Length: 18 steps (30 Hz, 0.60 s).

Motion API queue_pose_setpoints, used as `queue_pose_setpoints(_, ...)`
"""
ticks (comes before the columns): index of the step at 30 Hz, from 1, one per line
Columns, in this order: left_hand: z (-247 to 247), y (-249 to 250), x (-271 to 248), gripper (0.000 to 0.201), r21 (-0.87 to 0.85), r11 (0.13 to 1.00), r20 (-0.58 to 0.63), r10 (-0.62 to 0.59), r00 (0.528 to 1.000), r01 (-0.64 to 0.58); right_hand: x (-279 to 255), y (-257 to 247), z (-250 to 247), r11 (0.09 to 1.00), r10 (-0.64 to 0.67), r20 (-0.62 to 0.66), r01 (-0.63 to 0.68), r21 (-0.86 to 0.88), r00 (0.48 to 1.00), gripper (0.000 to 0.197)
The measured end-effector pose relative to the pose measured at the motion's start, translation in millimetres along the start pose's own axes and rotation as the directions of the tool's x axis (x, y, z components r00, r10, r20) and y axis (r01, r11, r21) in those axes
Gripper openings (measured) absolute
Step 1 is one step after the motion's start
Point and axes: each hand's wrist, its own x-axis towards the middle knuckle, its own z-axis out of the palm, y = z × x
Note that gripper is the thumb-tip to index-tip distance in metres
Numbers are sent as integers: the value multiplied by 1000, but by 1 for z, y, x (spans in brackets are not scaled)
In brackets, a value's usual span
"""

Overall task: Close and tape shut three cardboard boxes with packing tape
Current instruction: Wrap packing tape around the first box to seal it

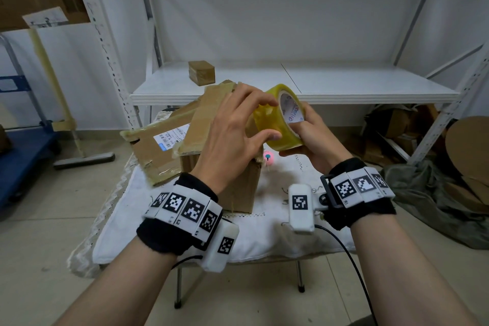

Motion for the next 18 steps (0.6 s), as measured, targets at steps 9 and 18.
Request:
queue_pose_setpoints(9, 0, 3, 0, 40, -34, 999, -19, 0, 1000, -1, 2, 0, -1, 1000, 13, 28, -13, 9, 1000, 47)
queue_pose_setpoints(18, 1, -2, -2, 40, 6, 1000, 0, 19, 1000, -19, 1, 1, -2, 1000, 10, 46, -9, -21, 999, 47)
